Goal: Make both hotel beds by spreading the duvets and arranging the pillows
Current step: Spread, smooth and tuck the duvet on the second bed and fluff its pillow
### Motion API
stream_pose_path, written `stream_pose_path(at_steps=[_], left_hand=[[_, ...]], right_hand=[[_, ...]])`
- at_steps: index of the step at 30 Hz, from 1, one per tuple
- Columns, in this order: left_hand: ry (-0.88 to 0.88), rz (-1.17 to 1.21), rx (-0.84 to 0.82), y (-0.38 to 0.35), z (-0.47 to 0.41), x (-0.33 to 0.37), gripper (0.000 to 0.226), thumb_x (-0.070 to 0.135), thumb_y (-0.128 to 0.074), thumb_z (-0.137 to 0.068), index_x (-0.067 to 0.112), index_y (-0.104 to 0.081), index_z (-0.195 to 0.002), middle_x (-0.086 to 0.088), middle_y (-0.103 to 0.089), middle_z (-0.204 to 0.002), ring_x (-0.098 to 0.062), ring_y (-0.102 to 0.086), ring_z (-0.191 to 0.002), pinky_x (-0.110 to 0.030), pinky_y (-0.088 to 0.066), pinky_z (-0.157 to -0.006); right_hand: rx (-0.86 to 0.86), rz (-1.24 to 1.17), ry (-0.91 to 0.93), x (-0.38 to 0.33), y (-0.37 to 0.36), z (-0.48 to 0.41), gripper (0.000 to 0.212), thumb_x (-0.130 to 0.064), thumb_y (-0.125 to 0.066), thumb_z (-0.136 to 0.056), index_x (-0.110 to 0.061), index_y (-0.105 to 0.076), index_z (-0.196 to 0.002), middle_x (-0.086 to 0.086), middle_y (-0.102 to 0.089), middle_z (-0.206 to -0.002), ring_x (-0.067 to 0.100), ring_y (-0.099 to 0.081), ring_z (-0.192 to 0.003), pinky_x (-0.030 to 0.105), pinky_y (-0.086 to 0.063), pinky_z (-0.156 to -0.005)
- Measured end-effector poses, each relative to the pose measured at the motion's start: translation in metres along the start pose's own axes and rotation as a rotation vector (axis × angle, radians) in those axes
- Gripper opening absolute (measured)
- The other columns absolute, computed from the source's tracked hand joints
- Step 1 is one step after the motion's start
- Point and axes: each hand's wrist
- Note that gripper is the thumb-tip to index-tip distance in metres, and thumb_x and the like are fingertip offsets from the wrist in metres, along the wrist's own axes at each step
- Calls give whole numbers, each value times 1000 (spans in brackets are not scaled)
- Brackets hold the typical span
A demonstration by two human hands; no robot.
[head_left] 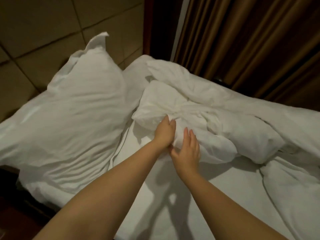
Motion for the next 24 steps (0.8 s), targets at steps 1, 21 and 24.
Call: stream_pose_path(at_steps=[1, 21, 24], left_hand=[[-12, 10, 8, -1, 1, 16, 34, 17, -36, -97, 8, -51, -127, -10, -57, -125, -28, -51, -114, -38, -40, -101], [-177, -178, 95, -83, 89, 119, 20, 23, -49, -94, 11, -62, -105, -15, -63, -109, -33, -59, -104, -46, -48, -92], [-145, 47, 143, -78, 108, 146, 18, 14, -44, -97, 19, -56, -85, -9, -62, -91, -25, -61, -88, -32, -55, -76]], right_hand=[[-1, 27, -3, 1, 9, 0, 93, -57, -57, -84, -28, -1, -152, -3, -2, -160, 18, -3, -147, 36, -10, -117], [409, -582, 87, 22, 253, -47, 28, -24, -36, -100, -12, -53, -81, -1, -51, -73, 20, -50, -75, 31, -33, -57], [228, -398, 72, 55, 220, -39, 41, -34, -43, -97, -23, -44, -136, 2, -51, -133, 24, -48, -120, 39, -43, -95]])
Point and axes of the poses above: each hand's wrist, its own z-axis away from the middle knuckle, its own y-axis out of the back of the hand, x = y × z
